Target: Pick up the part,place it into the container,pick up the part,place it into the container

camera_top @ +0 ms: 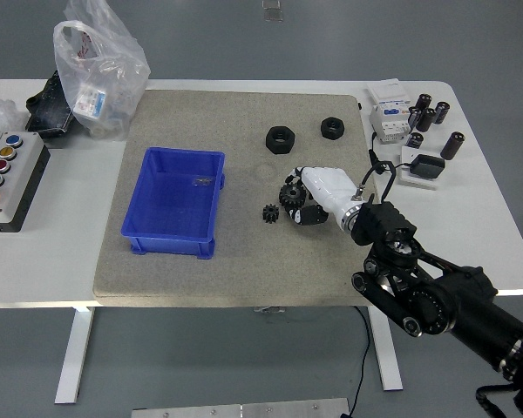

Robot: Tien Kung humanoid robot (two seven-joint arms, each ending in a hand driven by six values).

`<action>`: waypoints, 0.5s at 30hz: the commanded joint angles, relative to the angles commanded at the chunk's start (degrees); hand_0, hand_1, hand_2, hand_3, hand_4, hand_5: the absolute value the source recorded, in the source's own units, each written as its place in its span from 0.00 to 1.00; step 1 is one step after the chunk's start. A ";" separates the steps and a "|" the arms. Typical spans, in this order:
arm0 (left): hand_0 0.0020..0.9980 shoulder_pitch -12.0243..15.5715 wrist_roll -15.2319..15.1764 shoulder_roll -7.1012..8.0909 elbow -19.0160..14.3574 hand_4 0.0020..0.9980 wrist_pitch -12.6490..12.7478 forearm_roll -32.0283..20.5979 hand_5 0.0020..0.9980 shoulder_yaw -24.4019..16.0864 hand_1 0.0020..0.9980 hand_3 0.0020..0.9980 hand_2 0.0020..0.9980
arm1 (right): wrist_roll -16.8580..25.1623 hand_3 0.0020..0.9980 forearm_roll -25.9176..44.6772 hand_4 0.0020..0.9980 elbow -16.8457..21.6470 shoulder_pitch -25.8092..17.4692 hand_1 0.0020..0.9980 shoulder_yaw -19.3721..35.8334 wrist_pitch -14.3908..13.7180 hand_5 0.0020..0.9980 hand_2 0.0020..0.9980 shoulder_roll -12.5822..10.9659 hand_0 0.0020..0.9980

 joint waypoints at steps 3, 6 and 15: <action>0.67 -0.01 0.02 0.08 0.00 0.67 0.00 0.18 0.18 -0.16 0.66 0.81 0.67 | 0.46 0.40 1.03 0.17 1.73 2.12 0.43 -1.73 -0.73 0.00 0.32 0.13 0.26; 0.67 -0.07 0.03 0.20 0.00 0.67 0.00 0.30 0.18 -0.23 0.66 0.81 0.67 | 0.99 0.39 3.10 0.17 3.35 4.70 0.43 -4.29 -1.45 0.00 0.32 0.91 0.26; 0.67 -0.42 0.18 0.59 0.00 0.67 0.08 -0.17 0.18 0.32 0.66 0.81 0.67 | 4.93 0.40 9.62 0.25 4.75 11.94 0.47 -14.55 -3.44 0.00 0.42 6.15 0.32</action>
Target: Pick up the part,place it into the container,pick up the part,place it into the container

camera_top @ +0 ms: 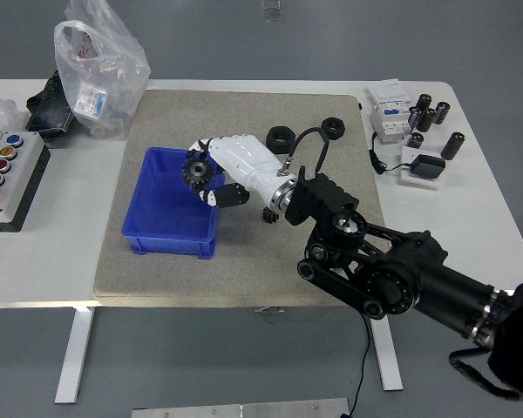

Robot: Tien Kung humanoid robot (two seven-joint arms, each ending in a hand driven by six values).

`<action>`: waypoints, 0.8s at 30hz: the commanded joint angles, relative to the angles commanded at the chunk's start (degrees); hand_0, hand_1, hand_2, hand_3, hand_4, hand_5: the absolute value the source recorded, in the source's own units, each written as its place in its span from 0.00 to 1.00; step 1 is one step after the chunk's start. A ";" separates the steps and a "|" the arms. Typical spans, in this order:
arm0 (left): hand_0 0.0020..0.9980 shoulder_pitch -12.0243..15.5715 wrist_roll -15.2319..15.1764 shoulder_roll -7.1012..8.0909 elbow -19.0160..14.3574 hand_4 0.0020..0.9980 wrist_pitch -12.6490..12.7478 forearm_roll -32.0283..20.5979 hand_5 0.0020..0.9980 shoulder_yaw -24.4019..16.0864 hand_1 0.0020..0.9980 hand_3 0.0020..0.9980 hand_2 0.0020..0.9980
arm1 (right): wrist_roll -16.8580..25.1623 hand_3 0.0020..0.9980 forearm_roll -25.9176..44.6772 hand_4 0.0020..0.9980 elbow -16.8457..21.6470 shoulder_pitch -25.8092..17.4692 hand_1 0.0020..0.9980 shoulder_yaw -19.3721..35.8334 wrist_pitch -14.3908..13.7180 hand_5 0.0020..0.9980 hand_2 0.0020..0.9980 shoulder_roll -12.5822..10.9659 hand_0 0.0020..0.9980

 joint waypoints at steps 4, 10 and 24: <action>0.67 0.01 0.15 0.09 0.00 0.67 0.04 -0.09 0.18 0.09 0.66 0.81 0.67 | 0.43 0.49 -1.55 0.32 -0.48 1.28 0.59 -2.31 0.41 0.00 0.58 0.00 0.45; 0.67 0.04 0.37 0.29 0.00 0.67 0.09 0.01 0.18 0.03 0.66 0.81 0.67 | -0.59 0.71 -6.01 0.46 -1.28 2.11 0.77 -3.22 1.69 0.10 0.78 0.00 0.61; 0.67 0.16 0.39 0.53 0.00 0.67 0.09 -0.41 0.18 0.62 0.66 0.81 0.67 | -2.21 0.86 -5.11 0.61 -1.05 1.15 0.82 -5.28 2.98 0.14 0.87 0.00 0.67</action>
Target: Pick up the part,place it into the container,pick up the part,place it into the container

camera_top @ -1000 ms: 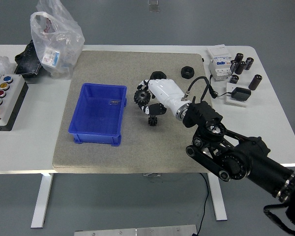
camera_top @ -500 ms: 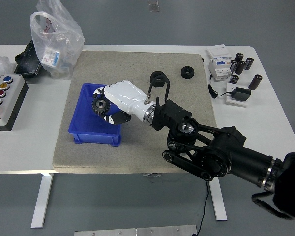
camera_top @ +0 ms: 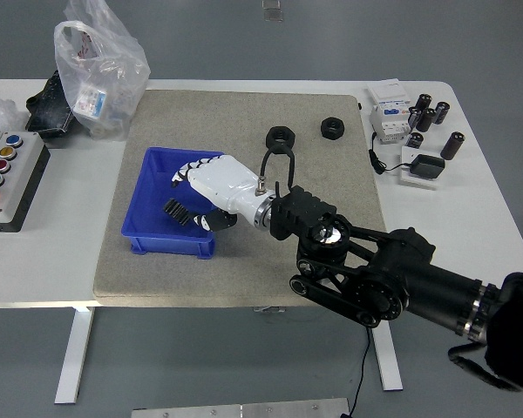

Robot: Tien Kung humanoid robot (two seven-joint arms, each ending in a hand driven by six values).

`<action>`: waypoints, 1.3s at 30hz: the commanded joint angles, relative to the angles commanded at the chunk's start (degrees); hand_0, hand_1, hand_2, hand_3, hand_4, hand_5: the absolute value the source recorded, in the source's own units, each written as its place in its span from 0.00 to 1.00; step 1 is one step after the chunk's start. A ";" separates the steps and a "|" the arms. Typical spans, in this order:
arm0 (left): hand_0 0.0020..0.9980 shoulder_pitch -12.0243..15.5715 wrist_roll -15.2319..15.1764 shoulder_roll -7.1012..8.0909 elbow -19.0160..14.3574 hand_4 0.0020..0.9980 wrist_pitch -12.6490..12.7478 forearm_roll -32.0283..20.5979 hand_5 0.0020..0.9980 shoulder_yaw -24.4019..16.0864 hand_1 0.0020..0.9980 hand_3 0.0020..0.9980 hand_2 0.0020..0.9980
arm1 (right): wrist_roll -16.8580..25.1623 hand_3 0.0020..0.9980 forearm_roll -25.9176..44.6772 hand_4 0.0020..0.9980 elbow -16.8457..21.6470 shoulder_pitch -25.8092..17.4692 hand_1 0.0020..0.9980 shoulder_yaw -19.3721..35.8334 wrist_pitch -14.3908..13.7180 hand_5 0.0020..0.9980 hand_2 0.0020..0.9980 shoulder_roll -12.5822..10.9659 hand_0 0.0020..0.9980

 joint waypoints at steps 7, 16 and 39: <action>0.67 -0.11 -0.16 0.03 0.00 0.67 -0.06 0.47 0.18 -0.15 0.67 0.81 0.67 | -1.36 0.85 0.28 0.61 3.70 -3.12 0.82 5.72 -1.80 0.16 0.86 -0.44 0.66; 0.67 0.80 0.14 -0.61 0.00 0.67 -0.05 2.31 0.18 -2.17 0.66 0.81 0.67 | -4.51 0.82 1.15 0.64 2.37 -11.83 0.75 17.00 -1.72 0.17 0.81 -6.74 0.53; 0.67 1.19 -0.43 -0.88 0.00 0.67 -0.32 2.72 0.18 -2.13 0.66 0.81 0.67 | -5.77 0.63 2.96 0.34 0.01 -14.89 0.59 11.34 -2.20 0.14 0.53 -5.82 0.40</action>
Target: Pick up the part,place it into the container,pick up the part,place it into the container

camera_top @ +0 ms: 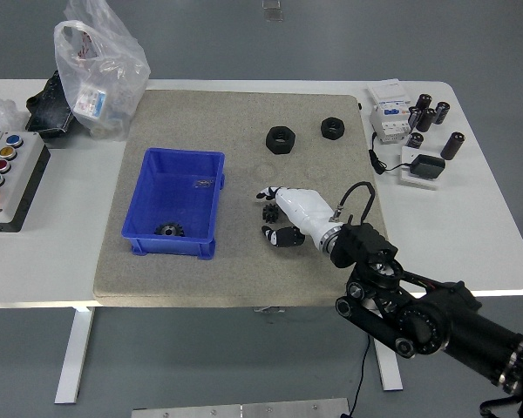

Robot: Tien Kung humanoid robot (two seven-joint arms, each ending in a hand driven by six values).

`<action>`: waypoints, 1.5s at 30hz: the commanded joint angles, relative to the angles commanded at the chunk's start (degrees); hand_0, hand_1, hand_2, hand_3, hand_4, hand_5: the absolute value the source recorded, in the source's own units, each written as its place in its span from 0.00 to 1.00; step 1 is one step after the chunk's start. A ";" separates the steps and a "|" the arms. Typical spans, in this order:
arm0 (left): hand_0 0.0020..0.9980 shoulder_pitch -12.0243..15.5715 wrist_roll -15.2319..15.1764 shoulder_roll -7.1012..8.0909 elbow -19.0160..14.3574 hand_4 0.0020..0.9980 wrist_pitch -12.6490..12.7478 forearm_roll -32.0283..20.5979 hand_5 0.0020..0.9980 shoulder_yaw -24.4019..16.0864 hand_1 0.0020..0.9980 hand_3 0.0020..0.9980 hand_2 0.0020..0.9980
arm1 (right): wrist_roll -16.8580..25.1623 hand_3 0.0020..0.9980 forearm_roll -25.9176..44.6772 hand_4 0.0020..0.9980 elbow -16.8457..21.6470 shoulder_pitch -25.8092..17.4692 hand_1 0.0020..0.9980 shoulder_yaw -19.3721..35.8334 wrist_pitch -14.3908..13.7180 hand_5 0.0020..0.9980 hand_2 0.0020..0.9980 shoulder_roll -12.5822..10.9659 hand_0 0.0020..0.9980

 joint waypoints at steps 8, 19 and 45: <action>0.67 -0.07 0.12 -0.03 0.00 0.67 -0.10 0.30 0.18 -0.20 0.66 0.81 0.67 | 0.14 0.53 -1.46 0.30 -0.81 0.14 0.52 -0.57 -1.36 0.00 0.42 0.19 0.38; 0.67 -0.45 -0.07 0.02 0.00 0.67 -0.13 0.16 0.18 0.10 0.67 0.81 0.67 | 0.79 0.46 -1.73 0.19 -1.21 0.77 0.51 -0.80 -3.34 0.00 0.37 -0.37 0.38; 0.67 -0.86 0.54 0.26 0.00 0.66 0.19 -1.30 0.19 0.86 0.66 0.81 0.67 | 0.32 0.74 -5.39 0.48 3.26 14.28 0.74 -12.81 -0.10 0.20 0.81 5.82 0.38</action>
